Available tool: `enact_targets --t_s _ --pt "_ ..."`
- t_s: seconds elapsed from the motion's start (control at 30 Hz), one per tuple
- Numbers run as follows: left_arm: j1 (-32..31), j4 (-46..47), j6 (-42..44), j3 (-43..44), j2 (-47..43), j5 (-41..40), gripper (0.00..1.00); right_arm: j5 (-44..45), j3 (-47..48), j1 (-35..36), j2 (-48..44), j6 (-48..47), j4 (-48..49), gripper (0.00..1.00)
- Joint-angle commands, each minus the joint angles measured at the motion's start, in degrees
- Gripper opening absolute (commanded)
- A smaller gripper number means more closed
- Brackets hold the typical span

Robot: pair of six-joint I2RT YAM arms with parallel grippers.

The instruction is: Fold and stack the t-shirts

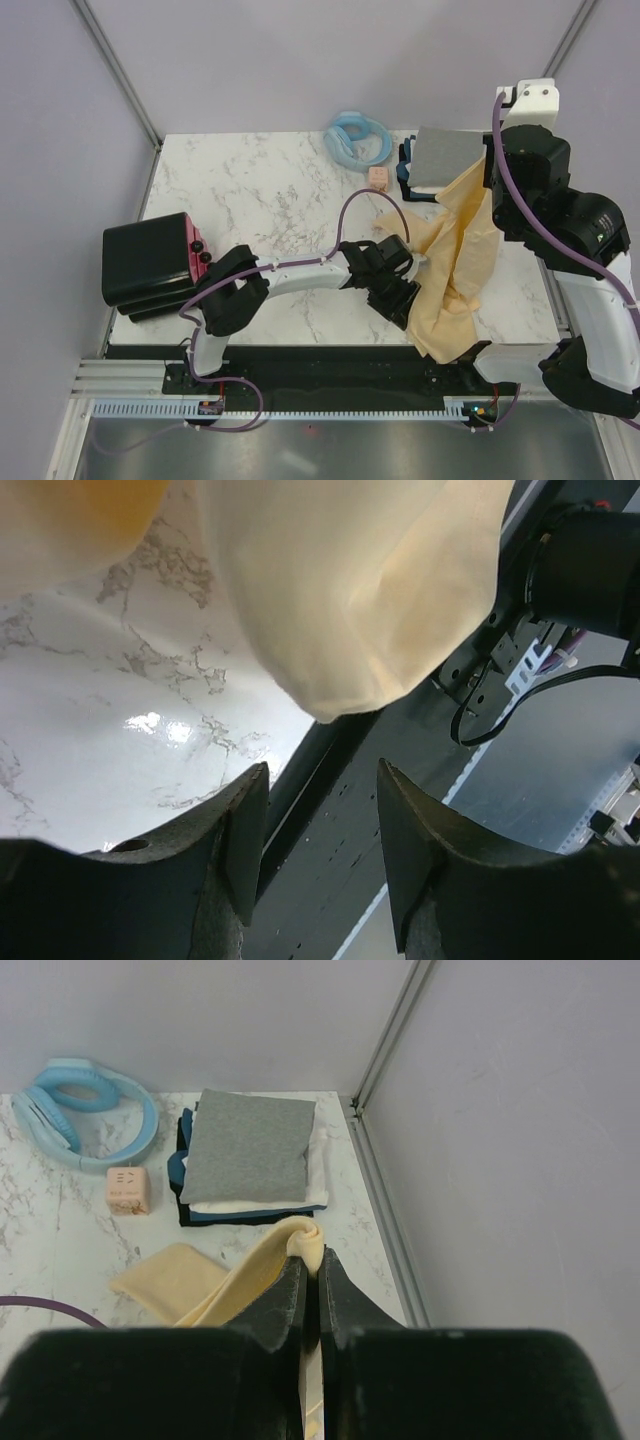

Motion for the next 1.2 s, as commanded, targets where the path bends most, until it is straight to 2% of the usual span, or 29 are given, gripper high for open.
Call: enact_targets --t_s 0.0,0.17,0.7,1.17 --pt "-0.9 5.7 -1.5 0.2 0.2 0.6 0.54 3.1 -2.0 -0.9 -1.1 -1.3 0.4 0.0" --pt "-1.8 8.1 -2.5 0.6 0.6 -0.4 0.54 1.9 -4.5 -1.3 -2.6 -0.5 1.7 0.0" --pt "-3.5 5.8 -4.2 6.7 8.0 -3.2 0.52 -2.9 -11.8 -1.4 -6.2 4.9 1.7 0.0" --pt "-5.0 5.8 -5.1 9.5 12.1 -2.5 0.53 -4.3 -14.9 -1.4 -7.0 5.2 1.8 0.0"
